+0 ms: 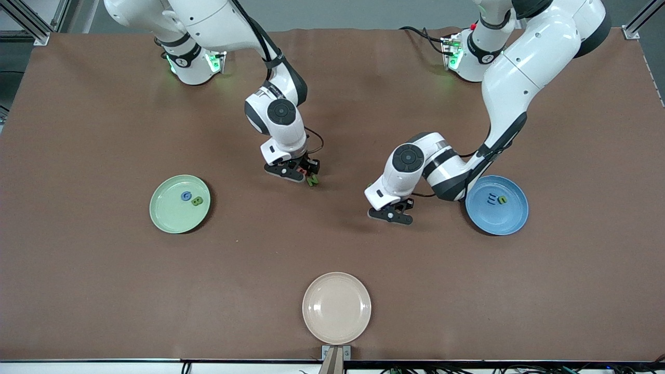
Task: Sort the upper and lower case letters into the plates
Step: 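Carry and drop the x in the blue plate while the right drops Q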
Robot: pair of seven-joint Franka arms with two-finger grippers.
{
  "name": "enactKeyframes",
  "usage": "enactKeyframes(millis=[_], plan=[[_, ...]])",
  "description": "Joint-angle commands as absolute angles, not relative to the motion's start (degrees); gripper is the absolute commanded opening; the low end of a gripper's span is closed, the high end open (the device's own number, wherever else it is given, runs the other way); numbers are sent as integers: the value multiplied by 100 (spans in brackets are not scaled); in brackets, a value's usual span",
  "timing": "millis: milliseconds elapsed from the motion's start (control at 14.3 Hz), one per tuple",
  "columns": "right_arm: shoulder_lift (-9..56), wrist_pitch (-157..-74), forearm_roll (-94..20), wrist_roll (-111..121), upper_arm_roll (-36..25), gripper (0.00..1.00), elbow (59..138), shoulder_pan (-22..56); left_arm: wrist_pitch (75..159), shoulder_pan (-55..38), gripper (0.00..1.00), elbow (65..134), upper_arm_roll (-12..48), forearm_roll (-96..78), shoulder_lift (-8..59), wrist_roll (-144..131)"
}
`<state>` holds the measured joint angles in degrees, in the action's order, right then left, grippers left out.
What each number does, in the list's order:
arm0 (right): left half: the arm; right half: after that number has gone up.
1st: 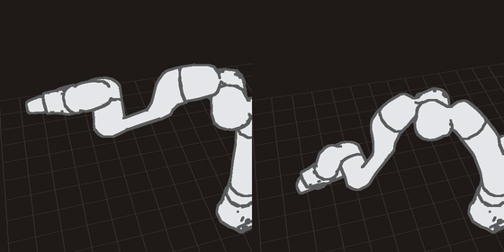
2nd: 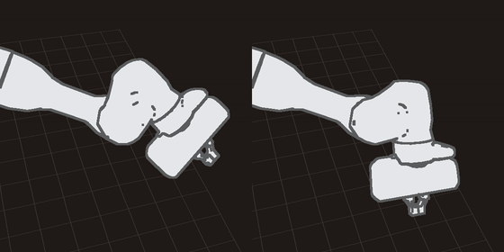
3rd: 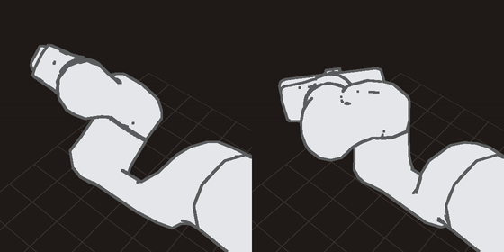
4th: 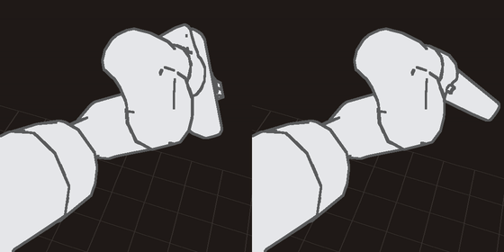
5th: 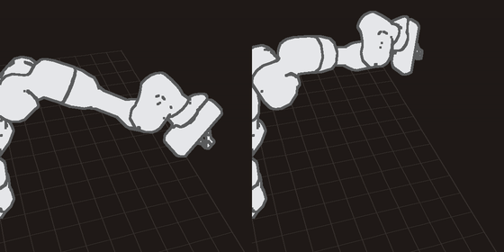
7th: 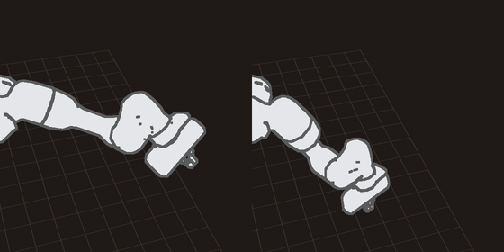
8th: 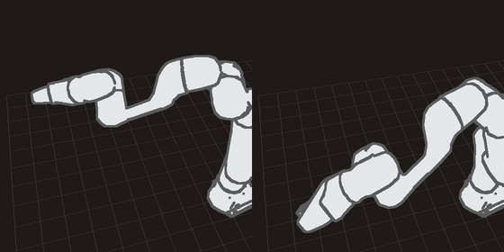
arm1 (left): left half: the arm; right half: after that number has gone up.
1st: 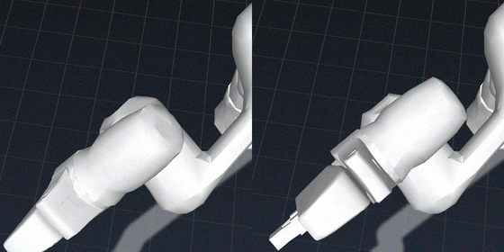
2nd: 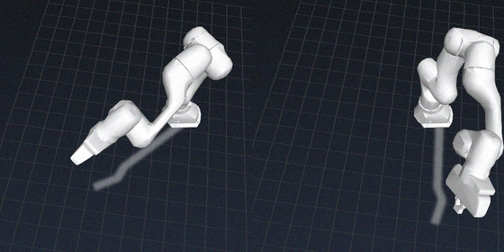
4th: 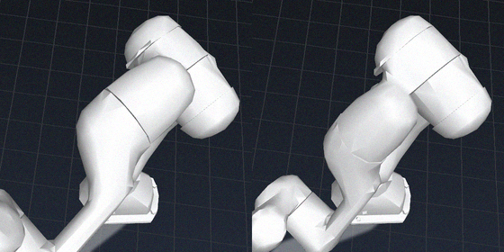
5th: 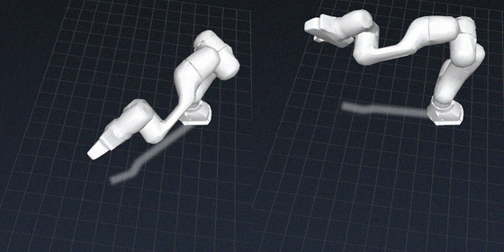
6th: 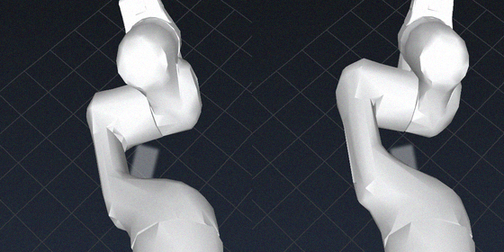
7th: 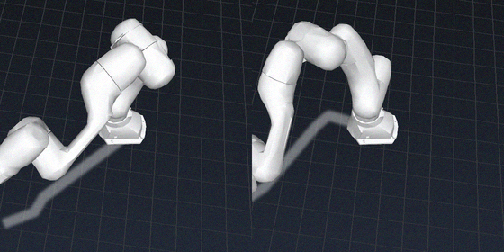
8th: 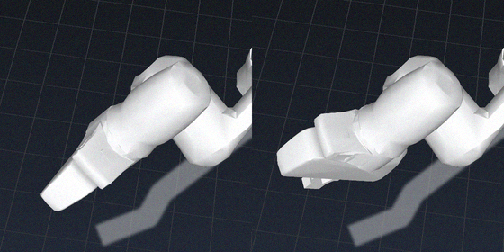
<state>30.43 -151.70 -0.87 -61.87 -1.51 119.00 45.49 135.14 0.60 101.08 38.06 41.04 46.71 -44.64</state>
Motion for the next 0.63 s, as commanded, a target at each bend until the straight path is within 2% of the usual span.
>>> enactKeyframes(millis=[0,70,210,420,490,560], plan=[[3129,-15240,-9,-6249,-141,59,11839,4430,12983,210,8,10143,3875,3956,4510,-4439],[3138,-15240,-17,-6258,-141,55,11839,4430,12799,411,8,10143,4041,3938,4430,-4369],[3138,-15240,-18,-6258,-141,41,11839,4421,12369,1077,8,10186,4576,3946,4369,-4098],[3138,-15231,-18,-6231,-141,8,11848,4377,11972,2360,8,10537,5490,4016,4210,-3649],[3112,-15231,-18,-6205,-141,3,11848,4351,11910,2747,8,10669,5711,4069,4201,-3552],[3068,-15214,-18,-6179,-141,1,11848,4307,11892,3125,8,10827,5904,4226,4201,-3438]])
